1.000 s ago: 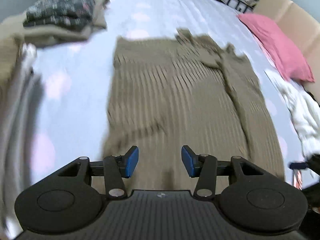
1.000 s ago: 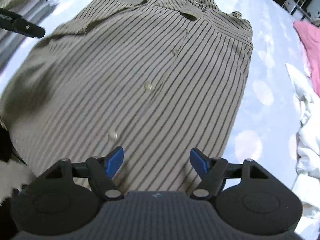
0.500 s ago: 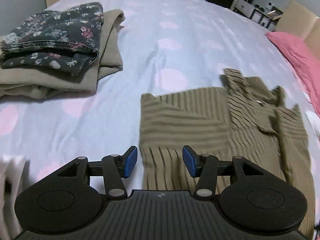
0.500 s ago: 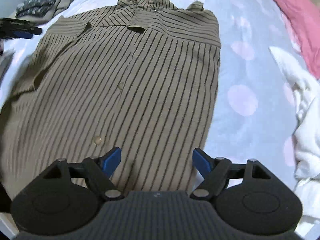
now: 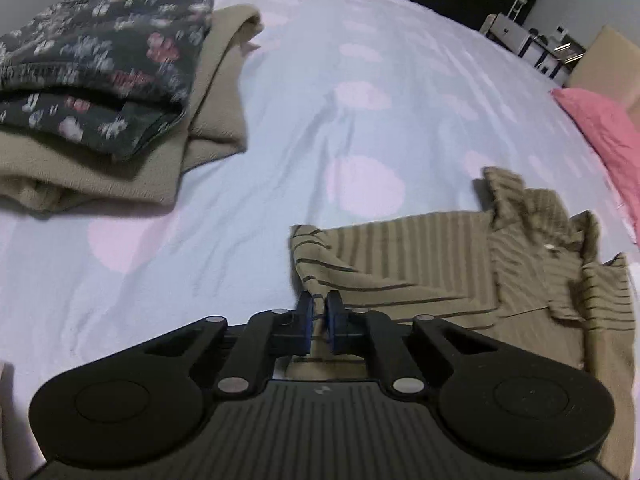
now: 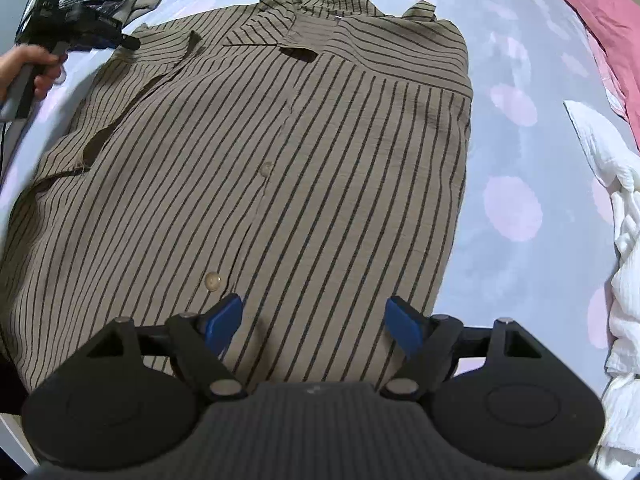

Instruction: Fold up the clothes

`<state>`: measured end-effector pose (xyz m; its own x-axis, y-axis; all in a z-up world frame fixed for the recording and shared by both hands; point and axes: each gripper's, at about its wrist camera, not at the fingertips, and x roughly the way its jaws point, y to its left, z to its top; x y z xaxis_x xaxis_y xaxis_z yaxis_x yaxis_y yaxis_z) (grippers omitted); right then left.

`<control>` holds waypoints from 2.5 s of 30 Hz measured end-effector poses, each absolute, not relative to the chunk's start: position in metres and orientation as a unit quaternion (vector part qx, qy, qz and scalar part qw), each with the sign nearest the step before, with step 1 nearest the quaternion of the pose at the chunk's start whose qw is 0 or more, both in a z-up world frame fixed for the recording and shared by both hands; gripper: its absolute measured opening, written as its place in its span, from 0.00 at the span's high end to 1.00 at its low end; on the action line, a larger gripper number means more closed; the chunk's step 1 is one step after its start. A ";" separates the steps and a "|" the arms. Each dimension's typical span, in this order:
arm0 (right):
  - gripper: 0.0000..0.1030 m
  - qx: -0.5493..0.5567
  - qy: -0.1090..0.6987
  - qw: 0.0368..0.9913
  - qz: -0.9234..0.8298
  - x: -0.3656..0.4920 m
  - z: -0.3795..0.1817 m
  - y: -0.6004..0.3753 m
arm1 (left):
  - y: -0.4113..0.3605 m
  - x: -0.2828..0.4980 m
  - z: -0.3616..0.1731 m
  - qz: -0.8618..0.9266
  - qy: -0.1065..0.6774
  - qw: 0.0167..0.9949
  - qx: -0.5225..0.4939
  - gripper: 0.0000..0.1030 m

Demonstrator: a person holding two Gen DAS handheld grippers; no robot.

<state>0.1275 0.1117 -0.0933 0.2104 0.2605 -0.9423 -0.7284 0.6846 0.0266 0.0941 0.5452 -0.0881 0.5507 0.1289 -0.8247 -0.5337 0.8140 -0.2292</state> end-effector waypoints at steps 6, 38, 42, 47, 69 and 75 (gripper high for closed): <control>0.22 -0.221 0.523 0.748 0.344 0.121 -0.084 0.105 | 0.512 0.110 -0.039 0.177 0.433 0.866 -0.176 0.99; 0.22 -0.219 0.486 0.763 0.366 0.101 -0.056 0.059 | 0.309 0.252 -0.050 0.079 0.540 0.837 0.032 0.74; 0.22 -0.220 0.487 0.762 0.366 0.100 -0.056 0.058 | 0.306 0.232 -0.060 0.089 0.557 0.824 0.060 0.59; 0.22 -0.224 0.486 0.766 0.356 0.100 -0.058 0.056 | 0.301 0.214 -0.077 0.090 0.574 0.811 0.072 0.54; 0.22 -0.233 0.466 0.767 0.374 0.085 -0.049 0.051 | 0.335 0.254 -0.032 0.102 0.505 0.849 -0.116 1.00; 0.22 -0.233 0.473 0.763 0.373 0.088 -0.052 0.055 | 0.332 0.284 -0.054 0.113 0.499 0.846 -0.147 1.00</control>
